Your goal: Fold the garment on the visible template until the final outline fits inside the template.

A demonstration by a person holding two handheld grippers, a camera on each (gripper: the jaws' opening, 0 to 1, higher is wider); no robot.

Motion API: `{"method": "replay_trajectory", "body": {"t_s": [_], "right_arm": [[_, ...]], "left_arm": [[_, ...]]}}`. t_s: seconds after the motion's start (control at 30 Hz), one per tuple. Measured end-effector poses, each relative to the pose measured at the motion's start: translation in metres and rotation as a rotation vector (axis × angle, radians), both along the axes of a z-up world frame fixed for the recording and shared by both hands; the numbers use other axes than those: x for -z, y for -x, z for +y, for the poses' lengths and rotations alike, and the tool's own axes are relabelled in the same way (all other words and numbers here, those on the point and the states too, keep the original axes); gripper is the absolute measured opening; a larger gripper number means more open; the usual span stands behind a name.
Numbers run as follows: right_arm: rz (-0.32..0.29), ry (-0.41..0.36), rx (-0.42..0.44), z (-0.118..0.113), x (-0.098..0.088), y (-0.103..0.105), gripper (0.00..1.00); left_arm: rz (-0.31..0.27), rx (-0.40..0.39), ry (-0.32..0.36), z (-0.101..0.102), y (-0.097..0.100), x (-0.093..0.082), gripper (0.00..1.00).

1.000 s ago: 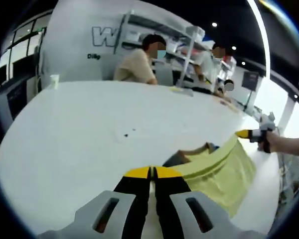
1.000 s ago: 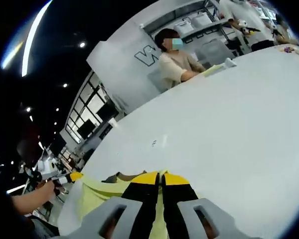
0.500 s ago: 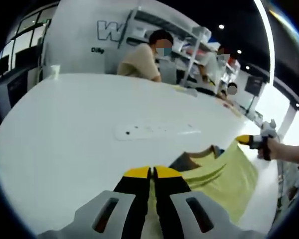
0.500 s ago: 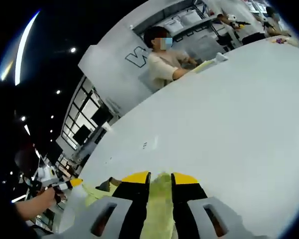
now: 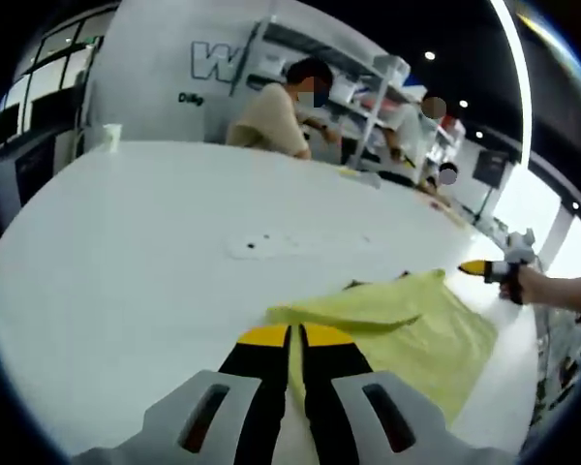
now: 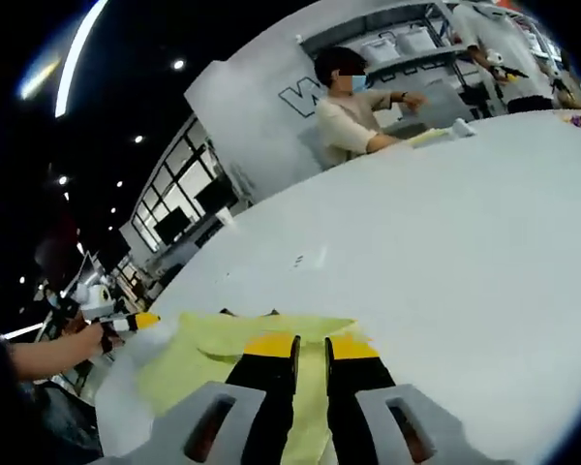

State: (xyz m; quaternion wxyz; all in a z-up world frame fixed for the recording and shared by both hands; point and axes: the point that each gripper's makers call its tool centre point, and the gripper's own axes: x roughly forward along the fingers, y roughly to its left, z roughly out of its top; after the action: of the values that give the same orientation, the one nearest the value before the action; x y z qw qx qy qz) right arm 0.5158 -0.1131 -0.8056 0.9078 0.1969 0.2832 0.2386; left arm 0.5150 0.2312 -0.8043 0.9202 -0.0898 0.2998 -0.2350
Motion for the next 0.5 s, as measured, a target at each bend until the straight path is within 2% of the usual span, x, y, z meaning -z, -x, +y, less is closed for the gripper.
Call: {"method": "replay_trajectory", "body": {"t_s": [0.03, 0.07, 0.17, 0.23, 0.4, 0.5], "right_arm": [[0.0, 0.004, -0.044, 0.01, 0.0, 0.007, 0.01], [0.021, 0.005, -0.117, 0.021, 0.005, 0.016, 0.0], [0.038, 0.051, -0.179, 0.035, 0.014, 0.024, 0.0], [0.033, 0.097, -0.233, 0.044, 0.025, 0.026, 0.0], [0.037, 0.087, -0.248, 0.061, 0.029, 0.024, 0.0], [0.032, 0.093, -0.252, 0.064, 0.035, 0.012, 0.0]], "left_arm": [[0.005, 0.015, 0.012, -0.004, 0.004, 0.002, 0.0], [0.019, 0.057, 0.039, -0.014, 0.016, 0.002, 0.0], [0.029, 0.107, 0.054, -0.025, 0.02, 0.007, 0.0], [0.037, 0.15, 0.033, -0.037, 0.025, 0.014, 0.0], [0.022, 0.223, 0.037, -0.054, 0.022, 0.018, 0.0], [0.033, 0.254, 0.012, -0.065, 0.019, 0.023, 0.0]]}}
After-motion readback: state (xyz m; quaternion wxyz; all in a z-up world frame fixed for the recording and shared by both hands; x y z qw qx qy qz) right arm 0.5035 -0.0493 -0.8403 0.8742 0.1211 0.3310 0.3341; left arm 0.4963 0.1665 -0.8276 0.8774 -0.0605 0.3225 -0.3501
